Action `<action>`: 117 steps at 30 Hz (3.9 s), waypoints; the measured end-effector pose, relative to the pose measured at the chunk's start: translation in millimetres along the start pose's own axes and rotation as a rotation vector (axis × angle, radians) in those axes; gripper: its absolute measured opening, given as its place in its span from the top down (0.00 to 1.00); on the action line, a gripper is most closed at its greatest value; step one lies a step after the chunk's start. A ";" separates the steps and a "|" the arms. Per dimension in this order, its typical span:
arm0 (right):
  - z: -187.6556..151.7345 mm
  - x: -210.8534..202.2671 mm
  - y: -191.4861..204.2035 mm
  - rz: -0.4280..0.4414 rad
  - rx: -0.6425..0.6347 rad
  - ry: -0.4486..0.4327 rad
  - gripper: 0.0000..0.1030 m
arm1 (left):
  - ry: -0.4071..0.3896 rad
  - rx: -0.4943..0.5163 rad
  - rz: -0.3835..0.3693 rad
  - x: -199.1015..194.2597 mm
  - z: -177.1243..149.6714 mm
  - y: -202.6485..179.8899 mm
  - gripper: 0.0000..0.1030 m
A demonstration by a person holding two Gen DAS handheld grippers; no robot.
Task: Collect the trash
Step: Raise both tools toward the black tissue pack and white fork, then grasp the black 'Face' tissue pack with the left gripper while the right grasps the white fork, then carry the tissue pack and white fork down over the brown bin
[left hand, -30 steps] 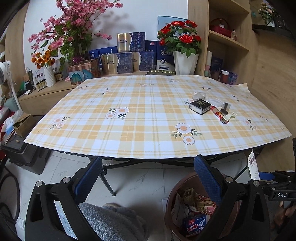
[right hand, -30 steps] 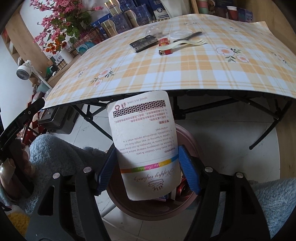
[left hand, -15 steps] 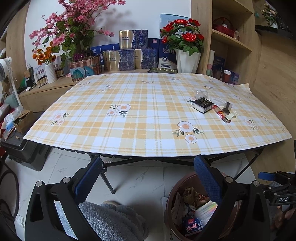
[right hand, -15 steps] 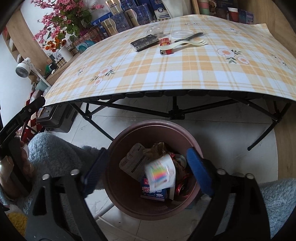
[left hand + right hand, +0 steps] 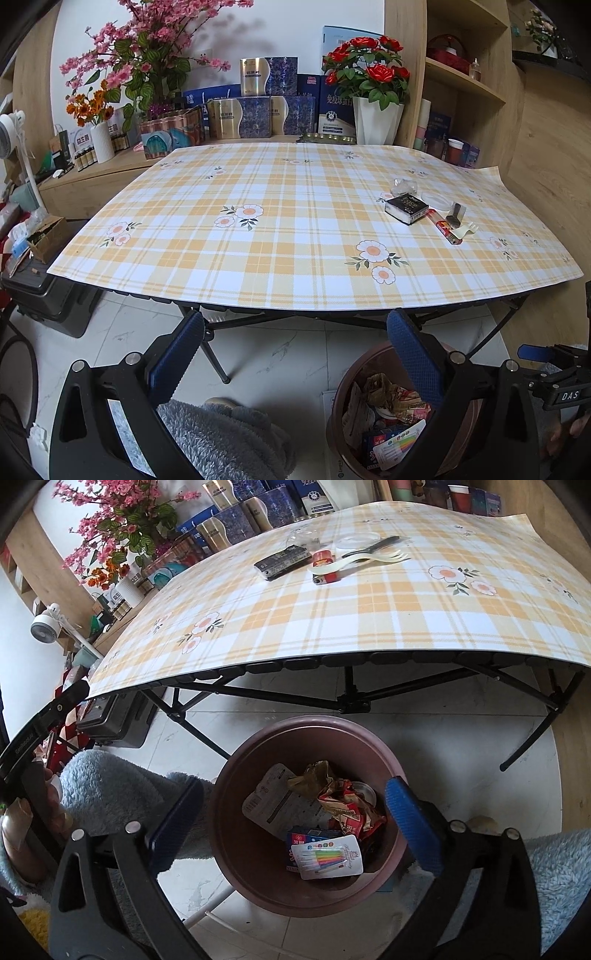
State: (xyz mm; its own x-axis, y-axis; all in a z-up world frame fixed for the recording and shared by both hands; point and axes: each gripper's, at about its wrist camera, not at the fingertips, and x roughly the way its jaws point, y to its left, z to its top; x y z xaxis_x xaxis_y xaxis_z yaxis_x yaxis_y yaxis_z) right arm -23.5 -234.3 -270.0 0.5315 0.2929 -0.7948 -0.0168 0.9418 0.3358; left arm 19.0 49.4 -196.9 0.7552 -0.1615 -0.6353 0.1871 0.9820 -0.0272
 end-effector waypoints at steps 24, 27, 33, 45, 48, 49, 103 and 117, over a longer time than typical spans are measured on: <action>2.5 -9.2 -10.0 -0.013 0.057 -0.039 0.06 | 0.073 0.033 0.019 15.5 0.0 -6.1 0.06; 6.6 -15.8 -15.3 -0.023 0.086 -0.061 0.06 | 0.069 0.012 -0.012 14.9 4.7 -3.6 0.06; 23.9 -31.7 -37.2 -0.028 0.186 -0.098 0.06 | 0.082 0.047 -0.118 22.0 29.6 -14.3 0.06; 75.1 -56.7 -88.5 -0.077 0.285 -0.215 0.06 | 0.217 0.208 -0.358 118.6 128.8 -105.5 0.06; 78.0 -53.6 -98.1 -0.092 0.303 -0.194 0.06 | 0.224 0.298 -0.340 145.1 137.0 -129.3 0.06; 77.2 -51.4 -102.5 -0.084 0.311 -0.182 0.06 | 0.234 0.312 -0.345 155.5 139.6 -135.9 0.06; 172.2 28.2 -57.1 0.136 0.405 -0.217 0.94 | 0.202 -0.015 -0.402 118.4 74.8 -48.7 0.96; 111.1 -27.6 -30.6 0.139 0.235 -0.231 0.94 | 0.171 0.028 -0.443 62.7 65.1 -58.8 0.96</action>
State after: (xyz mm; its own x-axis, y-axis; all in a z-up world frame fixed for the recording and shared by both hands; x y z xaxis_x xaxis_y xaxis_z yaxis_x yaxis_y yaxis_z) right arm 56.5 -289.6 -202.2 0.7155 0.3450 -0.6075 0.0787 0.8242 0.5608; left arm 96.2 -24.9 -184.9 0.4853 -0.5435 -0.6849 0.4863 0.8188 -0.3051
